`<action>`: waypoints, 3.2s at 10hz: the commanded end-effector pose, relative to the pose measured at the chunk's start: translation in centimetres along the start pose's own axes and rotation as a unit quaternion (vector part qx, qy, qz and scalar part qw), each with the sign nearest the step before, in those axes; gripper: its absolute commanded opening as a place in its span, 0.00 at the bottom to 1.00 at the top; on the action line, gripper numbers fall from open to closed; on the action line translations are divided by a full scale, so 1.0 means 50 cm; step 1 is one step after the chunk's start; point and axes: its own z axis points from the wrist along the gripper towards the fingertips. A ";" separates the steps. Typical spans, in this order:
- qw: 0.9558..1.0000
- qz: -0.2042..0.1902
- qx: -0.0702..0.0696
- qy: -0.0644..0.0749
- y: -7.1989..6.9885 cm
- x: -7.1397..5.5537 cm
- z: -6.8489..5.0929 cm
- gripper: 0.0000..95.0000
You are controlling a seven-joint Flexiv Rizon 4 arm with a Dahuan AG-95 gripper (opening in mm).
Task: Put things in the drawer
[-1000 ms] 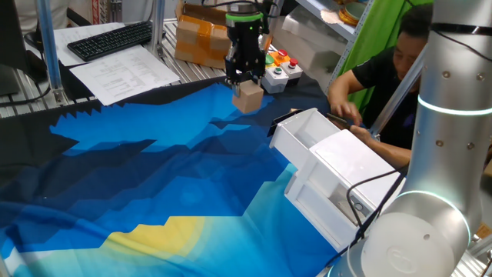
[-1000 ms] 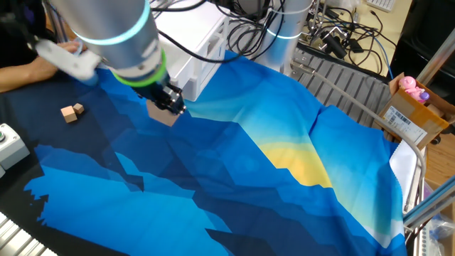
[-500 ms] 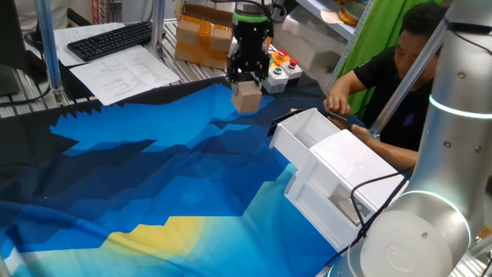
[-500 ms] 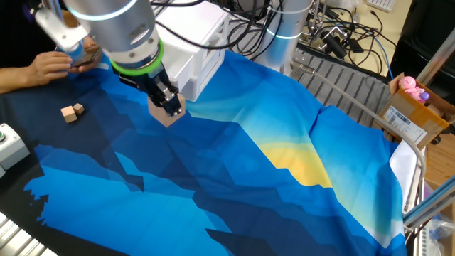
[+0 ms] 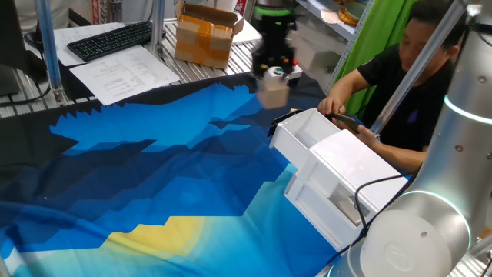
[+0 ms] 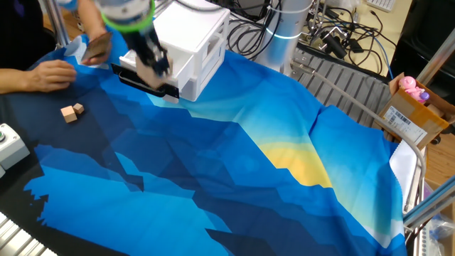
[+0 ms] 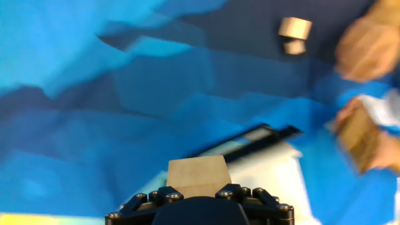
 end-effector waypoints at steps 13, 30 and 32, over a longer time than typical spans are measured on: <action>0.983 -0.140 0.119 -0.010 -0.022 0.079 0.109 0.00; 0.991 -0.117 0.011 -0.058 0.068 -0.132 0.107 0.00; 0.990 -0.130 0.017 -0.056 0.068 -0.148 0.148 0.00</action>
